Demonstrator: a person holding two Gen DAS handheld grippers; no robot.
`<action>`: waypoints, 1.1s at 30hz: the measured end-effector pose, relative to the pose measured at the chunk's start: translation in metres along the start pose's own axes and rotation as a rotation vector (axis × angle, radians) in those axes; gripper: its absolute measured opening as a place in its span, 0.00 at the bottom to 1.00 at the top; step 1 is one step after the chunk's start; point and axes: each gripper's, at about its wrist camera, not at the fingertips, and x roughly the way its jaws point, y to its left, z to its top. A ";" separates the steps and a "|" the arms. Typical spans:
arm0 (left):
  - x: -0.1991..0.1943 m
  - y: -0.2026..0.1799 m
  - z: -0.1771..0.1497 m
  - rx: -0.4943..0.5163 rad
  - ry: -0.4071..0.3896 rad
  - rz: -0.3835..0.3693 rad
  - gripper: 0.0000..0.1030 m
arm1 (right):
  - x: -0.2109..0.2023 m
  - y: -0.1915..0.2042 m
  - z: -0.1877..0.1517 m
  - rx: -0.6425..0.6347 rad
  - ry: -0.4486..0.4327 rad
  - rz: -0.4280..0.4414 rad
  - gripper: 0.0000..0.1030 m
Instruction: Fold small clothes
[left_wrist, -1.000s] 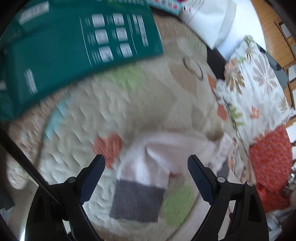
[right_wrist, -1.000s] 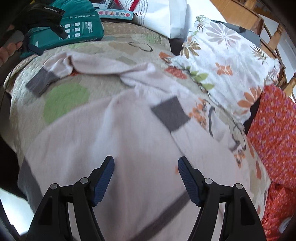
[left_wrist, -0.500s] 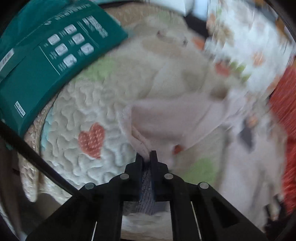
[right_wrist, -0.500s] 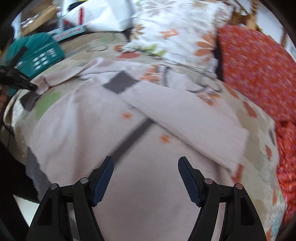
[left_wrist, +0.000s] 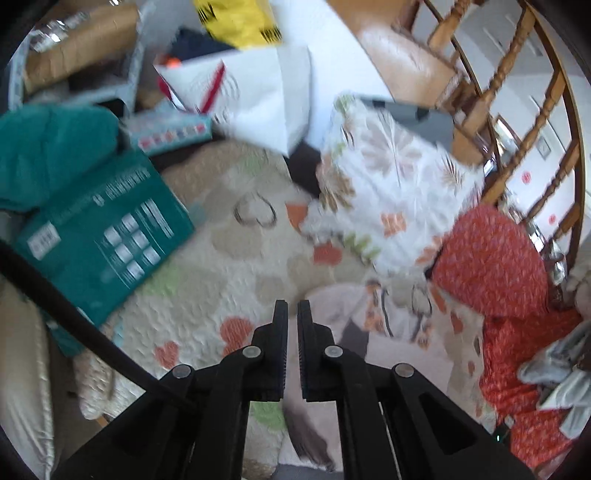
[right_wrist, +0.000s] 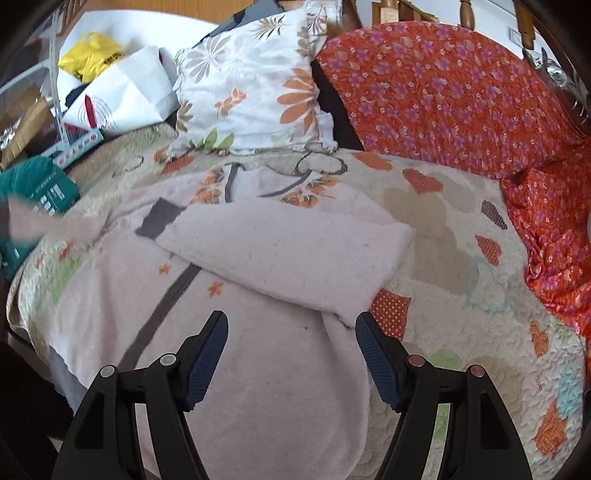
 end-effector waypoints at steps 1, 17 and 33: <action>-0.005 0.003 0.003 -0.007 -0.017 0.021 0.04 | -0.002 0.000 0.000 -0.004 -0.007 -0.001 0.74; 0.119 -0.016 -0.168 0.398 0.296 0.047 0.55 | 0.021 0.038 -0.020 -0.121 0.064 0.001 0.74; 0.131 -0.006 -0.161 0.296 0.313 0.008 0.06 | 0.031 0.019 -0.022 -0.063 0.102 -0.033 0.74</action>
